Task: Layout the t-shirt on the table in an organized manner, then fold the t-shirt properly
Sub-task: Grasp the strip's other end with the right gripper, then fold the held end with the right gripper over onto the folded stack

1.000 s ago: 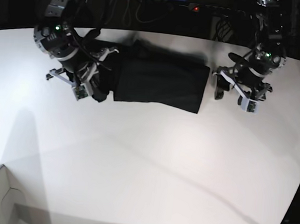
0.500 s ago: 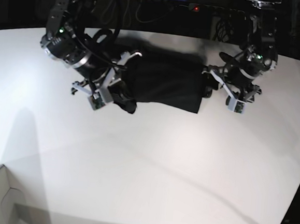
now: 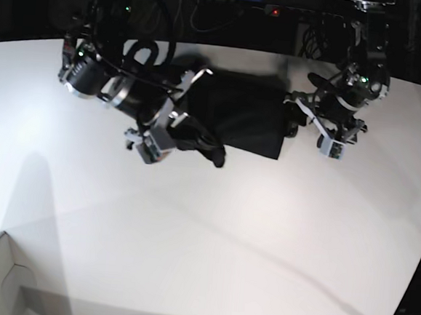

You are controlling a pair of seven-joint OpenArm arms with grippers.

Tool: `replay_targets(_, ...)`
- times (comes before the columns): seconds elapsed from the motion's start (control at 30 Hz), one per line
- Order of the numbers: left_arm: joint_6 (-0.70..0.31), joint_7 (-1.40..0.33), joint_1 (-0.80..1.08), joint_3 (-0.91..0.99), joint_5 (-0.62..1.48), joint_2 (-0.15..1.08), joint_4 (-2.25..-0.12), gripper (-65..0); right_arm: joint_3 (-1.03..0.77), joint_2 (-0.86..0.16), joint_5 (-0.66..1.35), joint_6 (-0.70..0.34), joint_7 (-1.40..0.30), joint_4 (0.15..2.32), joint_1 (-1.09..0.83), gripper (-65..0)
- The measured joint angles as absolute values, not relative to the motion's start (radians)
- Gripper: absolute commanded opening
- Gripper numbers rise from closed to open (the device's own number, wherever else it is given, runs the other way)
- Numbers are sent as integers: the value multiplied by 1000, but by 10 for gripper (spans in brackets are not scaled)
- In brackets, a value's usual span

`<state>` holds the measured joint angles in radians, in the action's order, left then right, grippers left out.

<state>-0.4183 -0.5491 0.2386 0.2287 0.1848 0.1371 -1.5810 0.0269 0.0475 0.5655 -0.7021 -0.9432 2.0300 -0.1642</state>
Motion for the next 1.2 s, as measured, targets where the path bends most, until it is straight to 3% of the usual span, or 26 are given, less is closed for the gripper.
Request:
replay_targets(0.5,-419,-550,249,228,189,138,-1584,-206,156,50,558,-699,-945,1854,3,-650)
replay_targets(0.77,-419,-549,251,228,192,138,-1584,-206,257,56,563,-699,-839,1700,67,-650)
replay_targets(1.2,-419,-549,251,228,188,139,-1584,-206,160,83,562,-698,-833,1655,137,-650)
